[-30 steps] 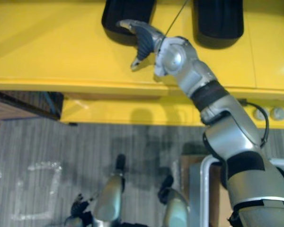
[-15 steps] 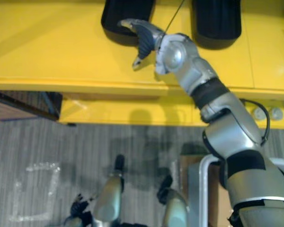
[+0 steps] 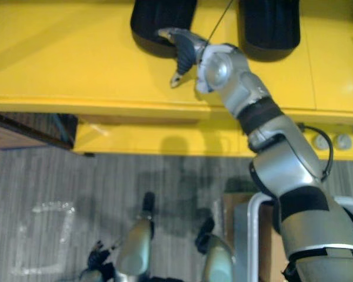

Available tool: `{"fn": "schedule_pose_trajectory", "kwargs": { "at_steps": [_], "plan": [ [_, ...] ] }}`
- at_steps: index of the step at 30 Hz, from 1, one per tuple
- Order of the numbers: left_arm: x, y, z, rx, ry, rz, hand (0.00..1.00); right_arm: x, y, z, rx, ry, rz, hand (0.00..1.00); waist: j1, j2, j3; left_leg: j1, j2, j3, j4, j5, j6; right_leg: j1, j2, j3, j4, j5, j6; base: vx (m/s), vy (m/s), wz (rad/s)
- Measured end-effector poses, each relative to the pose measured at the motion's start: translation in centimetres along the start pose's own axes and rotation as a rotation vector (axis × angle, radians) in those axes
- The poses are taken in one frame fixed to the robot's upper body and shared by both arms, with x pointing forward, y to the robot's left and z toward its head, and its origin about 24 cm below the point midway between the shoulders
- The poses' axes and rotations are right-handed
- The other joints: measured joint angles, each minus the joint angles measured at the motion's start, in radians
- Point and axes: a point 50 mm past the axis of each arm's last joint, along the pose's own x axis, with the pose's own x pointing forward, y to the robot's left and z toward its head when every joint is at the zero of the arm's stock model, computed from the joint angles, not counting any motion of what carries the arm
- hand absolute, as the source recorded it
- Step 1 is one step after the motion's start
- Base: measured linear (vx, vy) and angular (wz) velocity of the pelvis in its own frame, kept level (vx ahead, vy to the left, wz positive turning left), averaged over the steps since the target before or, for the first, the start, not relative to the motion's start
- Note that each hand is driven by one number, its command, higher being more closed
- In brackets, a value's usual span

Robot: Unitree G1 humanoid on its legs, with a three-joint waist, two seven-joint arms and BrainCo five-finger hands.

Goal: Walk over and take plastic housings, then place them on the shelf

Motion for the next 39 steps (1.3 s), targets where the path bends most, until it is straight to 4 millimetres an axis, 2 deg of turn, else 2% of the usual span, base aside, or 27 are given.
{"fn": "schedule_pose_trajectory", "kwargs": {
  "at_steps": [18, 22, 25, 27, 28, 30, 31, 33, 34, 36, 39],
  "plan": [
    [0.0, 0.1, 0.0, 0.004, 0.004, -0.014, 0.00, -0.1, -0.4, -0.2, 0.022, 0.010, -0.023, 0.00, -0.002, 0.000, 0.000, 0.015, 0.000, 0.001, -0.023, 0.013, -0.002, 0.002, 0.000, 0.000, 0.003, 0.000, 0.000, 0.00, 0.000, 0.00],
    [0.0, 0.1, 0.0, 0.003, 0.004, -0.013, 0.00, -0.2, -1.4, 1.4, 0.000, -0.072, -0.083, 0.00, -0.004, 0.000, 0.000, 0.015, 0.001, 0.002, -0.023, 0.013, -0.002, 0.001, 0.000, 0.001, 0.003, 0.000, 0.000, 0.00, 0.000, 0.00],
    [0.0, 0.2, 0.0, -0.003, 0.005, 0.005, 0.00, -0.7, -3.0, 4.0, -0.035, -0.196, -0.172, 0.00, -0.020, -0.004, 0.001, 0.015, 0.000, 0.003, -0.023, 0.013, -0.002, 0.000, 0.000, 0.002, 0.003, 0.000, 0.000, 0.00, 0.000, 0.00],
    [0.0, 0.6, -0.1, -0.034, 0.011, 0.061, 0.00, -2.6, -5.1, 6.5, -0.007, -0.354, -0.315, 0.00, -0.033, -0.014, -0.004, 0.015, 0.001, 0.013, -0.022, 0.013, -0.001, -0.007, 0.000, 0.010, 0.006, 0.000, 0.000, 0.01, 0.010, -0.09],
    [0.0, 0.7, -0.1, -0.037, 0.012, 0.076, 0.00, -3.4, -5.8, 6.8, 0.017, -0.396, -0.370, 0.00, -0.033, -0.016, -0.005, 0.016, 0.001, 0.015, -0.022, 0.013, -0.001, -0.008, -0.001, 0.012, 0.007, 0.000, 0.000, 0.02, 0.007, -0.08],
    [0.0, 1.3, -0.2, -0.034, 0.017, 0.140, 0.00, -7.3, -8.0, 7.4, 0.159, -0.549, -0.622, 0.00, -0.050, -0.030, -0.013, 0.020, 0.000, 0.017, -0.019, 0.011, 0.001, -0.004, -0.002, 0.014, 0.007, 0.000, 0.000, 0.01, 0.004, -0.02],
    [0.0, 1.4, -0.2, -0.031, 0.021, 0.154, 0.00, -8.3, -8.3, 7.1, 0.196, -0.575, -0.680, 0.00, -0.054, -0.033, -0.015, 0.025, -0.001, 0.018, -0.019, 0.010, 0.001, 0.002, -0.003, 0.014, 0.006, 0.000, 0.000, 0.02, 0.014, -0.04],
    [-0.1, 1.9, -0.4, -0.049, 0.031, 0.205, 0.00, -12.2, -8.9, 5.0, 0.370, -0.621, -0.897, 0.00, -0.060, -0.045, -0.023, 0.073, -0.002, 0.025, -0.018, -0.003, 0.004, 0.051, -0.004, 0.017, -0.006, -0.001, 0.001, 0.02, 0.024, -0.09],
    [-0.1, 2.0, -0.5, -0.051, 0.036, 0.215, 0.00, -13.0, -8.8, 4.2, 0.419, -0.618, -0.947, 0.00, -0.067, -0.052, -0.029, 0.085, -0.002, 0.027, -0.018, -0.007, 0.004, 0.064, -0.003, 0.019, -0.012, -0.002, 0.003, 0.00, 0.029, -0.11],
    [-0.4, 2.9, -1.3, -0.062, 0.071, 0.259, 0.00, -16.2, -7.1, 0.7, 0.637, -0.576, -1.114, 0.00, -0.084, -0.082, -0.089, 0.122, 0.001, 0.050, -0.024, -0.021, 0.003, 0.099, 0.008, 0.034, -0.054, 0.000, 0.011, 0.02, 0.025, -0.26],
    [-1.0, 3.8, -2.7, -0.058, 0.115, 0.288, 0.00, -18.8, -4.1, -2.5, 0.783, -0.465, -1.202, 0.00, -0.111, -0.098, -0.163, 0.171, 0.010, 0.080, -0.045, -0.030, 0.003, 0.148, 0.025, 0.058, -0.120, 0.023, 0.021, 0.09, 0.008, -0.33]
  ]
}}
